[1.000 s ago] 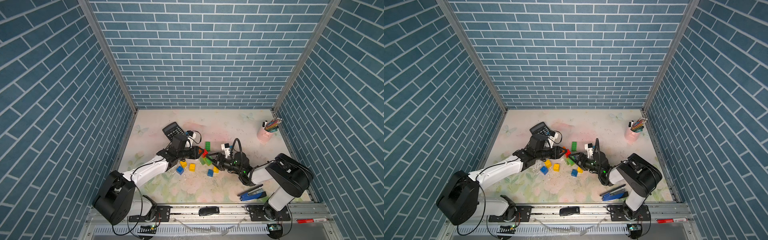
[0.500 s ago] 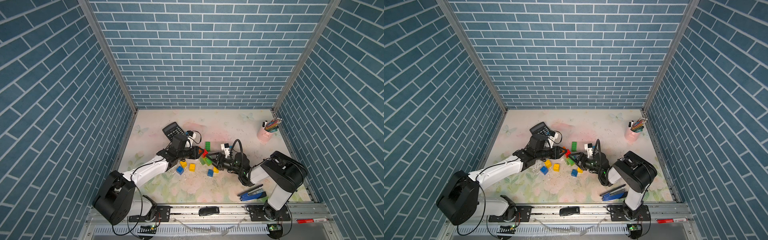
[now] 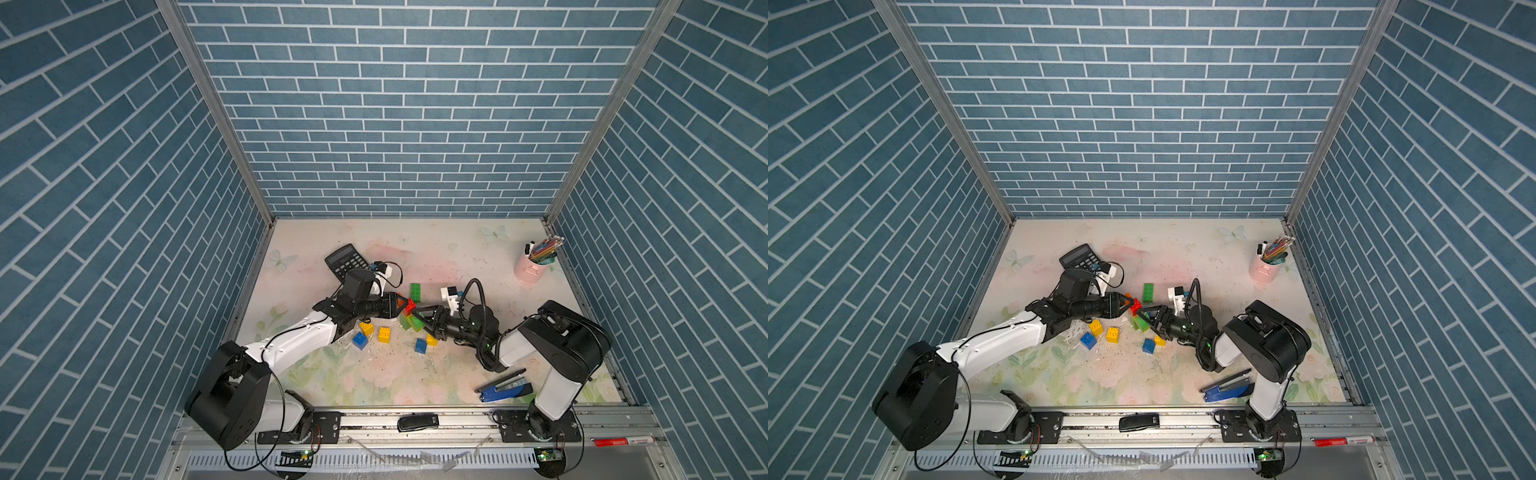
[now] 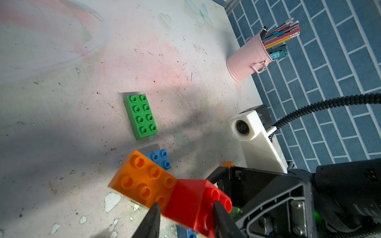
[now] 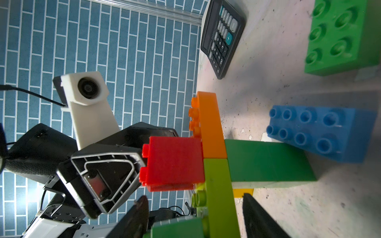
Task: Assemble a fork with lego
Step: Assemble the lego brick with the lego brick.
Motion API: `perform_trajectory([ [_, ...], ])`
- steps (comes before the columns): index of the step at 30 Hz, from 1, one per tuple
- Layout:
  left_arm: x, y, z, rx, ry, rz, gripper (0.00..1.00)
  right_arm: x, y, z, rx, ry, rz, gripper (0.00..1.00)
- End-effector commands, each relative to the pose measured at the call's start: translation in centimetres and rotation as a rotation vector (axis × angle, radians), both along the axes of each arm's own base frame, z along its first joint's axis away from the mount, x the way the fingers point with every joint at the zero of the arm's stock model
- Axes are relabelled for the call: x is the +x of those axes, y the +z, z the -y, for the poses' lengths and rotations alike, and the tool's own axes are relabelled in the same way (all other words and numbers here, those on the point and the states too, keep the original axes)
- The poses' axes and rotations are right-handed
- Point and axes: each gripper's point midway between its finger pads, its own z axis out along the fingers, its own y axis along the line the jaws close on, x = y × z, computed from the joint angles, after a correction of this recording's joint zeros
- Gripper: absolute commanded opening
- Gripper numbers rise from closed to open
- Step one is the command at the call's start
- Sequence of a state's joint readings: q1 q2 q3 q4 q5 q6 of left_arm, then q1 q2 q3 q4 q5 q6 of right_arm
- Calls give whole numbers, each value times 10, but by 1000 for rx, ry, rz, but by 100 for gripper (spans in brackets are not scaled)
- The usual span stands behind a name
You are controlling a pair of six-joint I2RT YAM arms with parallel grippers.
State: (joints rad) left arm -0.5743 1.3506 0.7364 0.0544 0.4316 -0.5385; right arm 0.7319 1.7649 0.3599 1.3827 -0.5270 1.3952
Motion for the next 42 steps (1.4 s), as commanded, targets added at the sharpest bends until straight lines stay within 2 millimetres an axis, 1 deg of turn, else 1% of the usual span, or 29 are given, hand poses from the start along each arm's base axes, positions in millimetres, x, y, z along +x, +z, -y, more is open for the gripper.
perform_trajectory([
  [1, -13, -39, -21, 125, 30, -109, 43, 3, -5, -1, 5, -4, -34, 67],
  [9, -14, -40, -22, 127, 30, -111, 43, 4, -8, -1, 2, -3, -46, 61],
  [23, -13, -39, -21, 127, 29, -111, 43, 4, -17, -2, -15, -2, -75, 56],
  [27, -13, -40, -22, 129, 29, -115, 43, 5, -14, -1, -10, -5, -70, 56],
  [29, -13, -40, -22, 129, 30, -113, 43, 6, -10, -2, -5, -6, -57, 61],
  [33, -14, -40, -22, 125, 33, -112, 43, 11, 5, -3, 18, -9, -17, 77],
  [34, -14, -40, -22, 123, 34, -110, 43, 13, 8, -3, 20, -13, -6, 86],
  [35, -14, -41, -22, 124, 34, -111, 43, 14, 11, -1, 18, -18, 1, 90],
  [37, -14, -41, -22, 121, 36, -111, 43, 17, 16, 1, 14, -28, 20, 95],
  [39, -14, -41, -22, 119, 38, -111, 43, 17, 19, 4, 7, -33, 32, 98],
  [42, -14, -40, -22, 118, 37, -110, 43, 15, 24, 5, 0, -22, 46, 99],
])
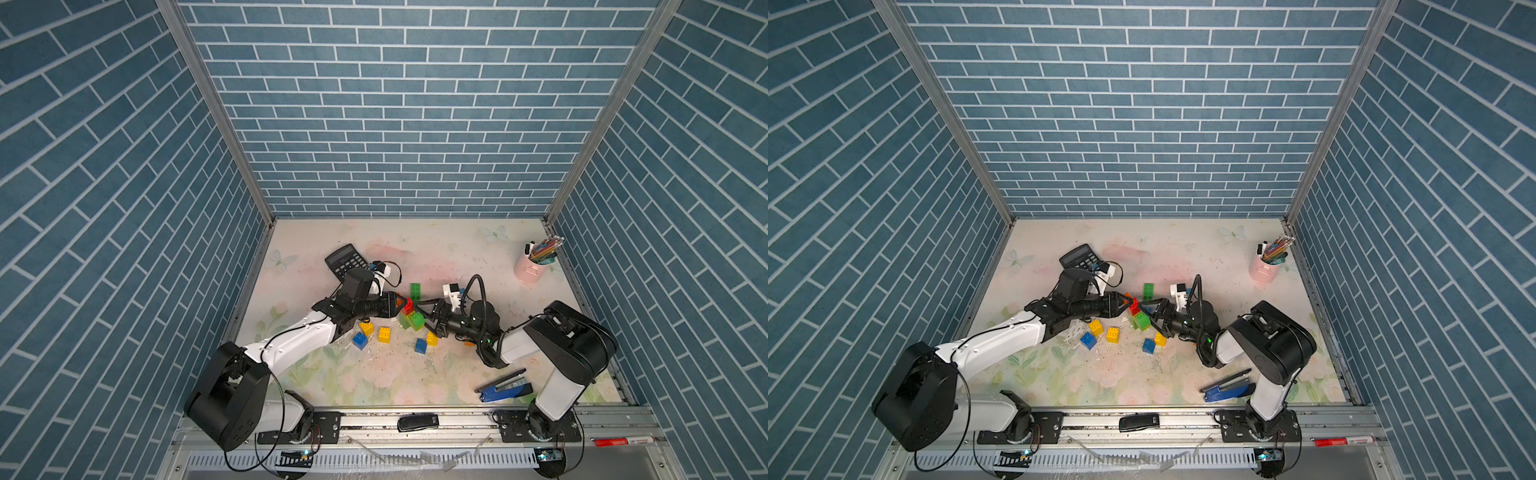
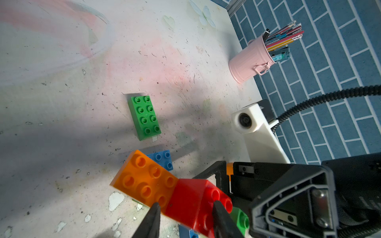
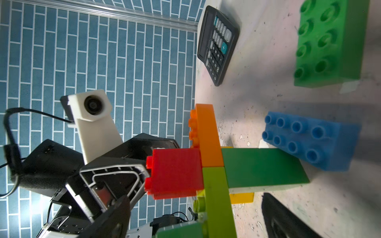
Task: Assemble a fork with lego
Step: Assemble the lego brick with the lego brick.
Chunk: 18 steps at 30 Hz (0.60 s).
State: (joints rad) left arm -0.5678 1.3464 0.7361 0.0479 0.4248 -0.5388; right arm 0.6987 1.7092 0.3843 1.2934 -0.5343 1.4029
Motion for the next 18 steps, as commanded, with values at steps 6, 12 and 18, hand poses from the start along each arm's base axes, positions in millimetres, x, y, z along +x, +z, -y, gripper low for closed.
perform_trajectory([
  [6, -15, -41, -19, 118, 21, -111, 43, -11, 1, -1, -33, 64, 22, 99],
  [12, -14, -42, -19, 120, 23, -113, 43, -14, 1, -6, -22, 111, 14, 99],
  [18, -13, -40, -18, 120, 21, -111, 43, -15, -2, -10, -15, 131, 5, 99],
])
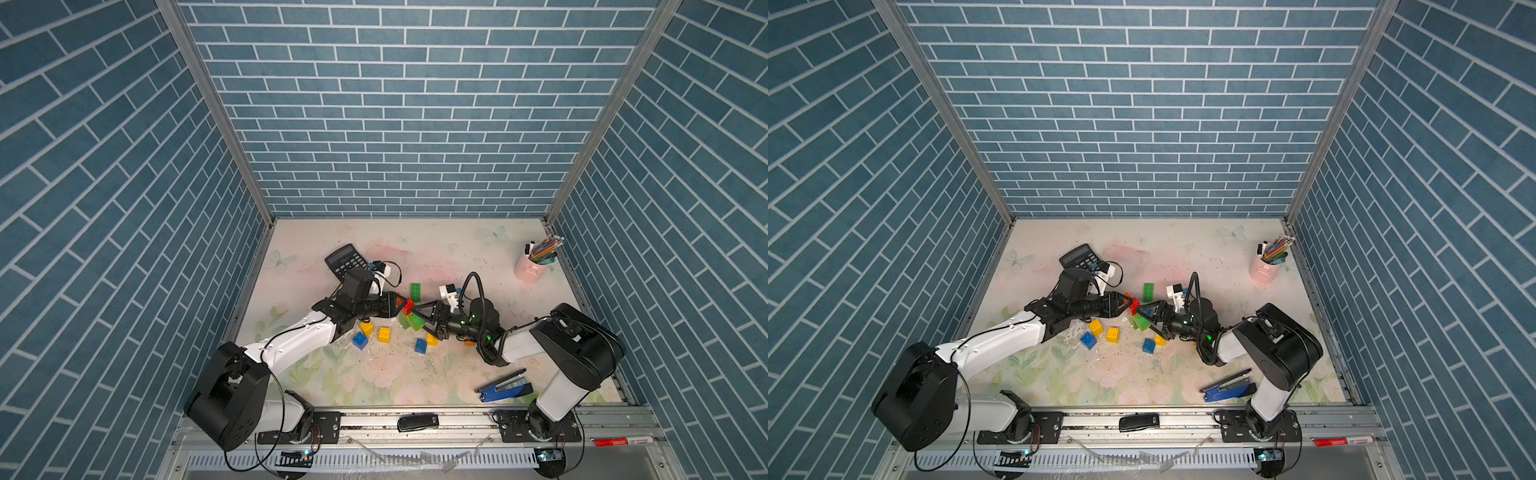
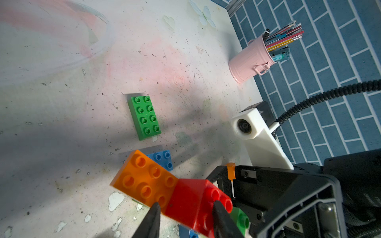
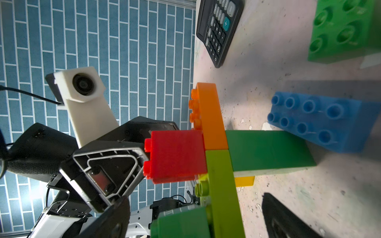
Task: Assemble a fork with lego
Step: Assemble the lego brick with the lego brick.
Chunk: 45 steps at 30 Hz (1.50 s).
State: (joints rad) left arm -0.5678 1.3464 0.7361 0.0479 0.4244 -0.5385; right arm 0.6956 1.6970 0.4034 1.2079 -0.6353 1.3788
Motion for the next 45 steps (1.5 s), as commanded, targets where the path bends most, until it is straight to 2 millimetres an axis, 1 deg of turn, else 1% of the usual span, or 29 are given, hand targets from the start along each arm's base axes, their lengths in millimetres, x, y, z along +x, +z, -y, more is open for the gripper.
perform_trajectory([
  [1, -13, -41, -18, 122, 21, -114, 42, -1, 3, -4, 16, 30, 28, 98],
  [16, -13, -42, -18, 126, 22, -119, 42, 1, -16, -5, -14, 26, -18, 79],
  [20, -14, -42, -19, 128, 22, -118, 42, 1, -20, -6, -20, 33, -27, 76],
  [25, -14, -41, -20, 127, 25, -115, 42, 0, -21, -6, -17, 37, -31, 73],
  [30, -14, -42, -20, 128, 25, -118, 42, -2, -22, -2, -22, 24, -34, 69],
  [37, -14, -41, -21, 127, 26, -114, 42, -5, -24, 3, -41, 15, -29, 60],
  [45, -15, -42, -21, 128, 30, -117, 42, -3, -22, 1, -40, 14, -23, 50],
])
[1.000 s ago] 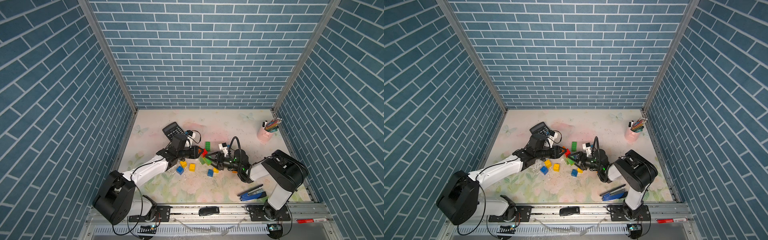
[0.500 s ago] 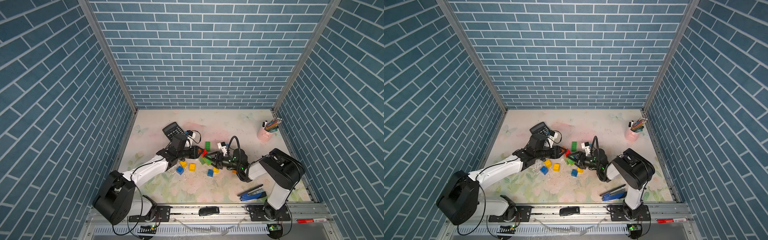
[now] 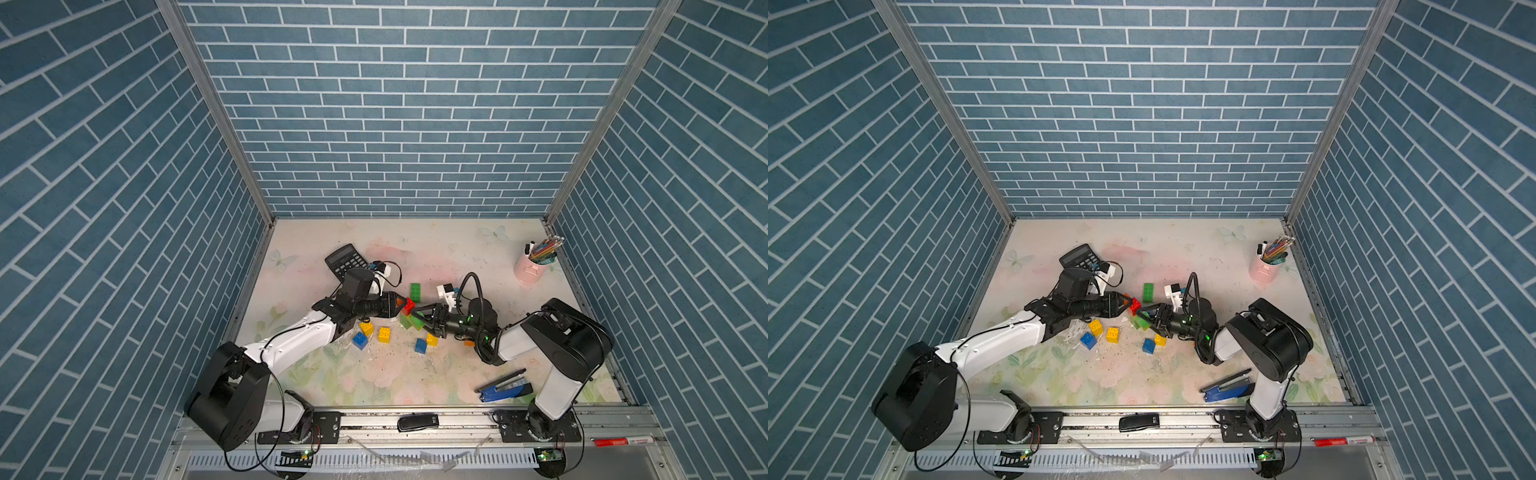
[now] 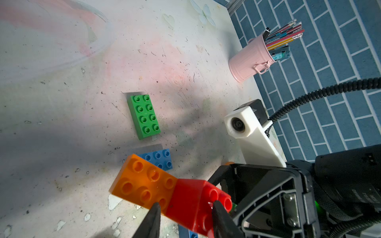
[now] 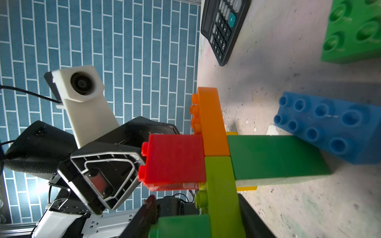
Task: Assemble a fork with lego
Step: Assemble the lego brick with the lego brick.
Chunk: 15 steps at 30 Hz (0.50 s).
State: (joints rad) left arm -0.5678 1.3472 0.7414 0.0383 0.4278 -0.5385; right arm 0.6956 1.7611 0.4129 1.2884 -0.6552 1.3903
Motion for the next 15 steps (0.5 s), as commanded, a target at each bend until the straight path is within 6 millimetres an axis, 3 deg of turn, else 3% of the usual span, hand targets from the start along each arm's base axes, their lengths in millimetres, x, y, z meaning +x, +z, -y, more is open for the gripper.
perform_trajectory([
  [1, -15, -42, -21, 127, 31, -110, 42, -4, -19, 5, -61, -3, -29, 48],
  [5, -14, -42, -21, 127, 30, -110, 42, -4, -19, 5, -67, -2, -29, 42],
  [8, -14, -43, -20, 126, 25, -111, 42, -2, -17, 3, -69, 0, -20, 45],
  [11, -14, -43, -20, 126, 26, -110, 42, 2, -7, 1, -61, 3, 14, 90],
  [13, -14, -43, -20, 126, 24, -112, 42, 7, 0, 3, -71, -15, 41, 98],
  [15, -14, -43, -20, 127, 19, -112, 42, 12, 4, 9, -97, -43, 60, 99],
])
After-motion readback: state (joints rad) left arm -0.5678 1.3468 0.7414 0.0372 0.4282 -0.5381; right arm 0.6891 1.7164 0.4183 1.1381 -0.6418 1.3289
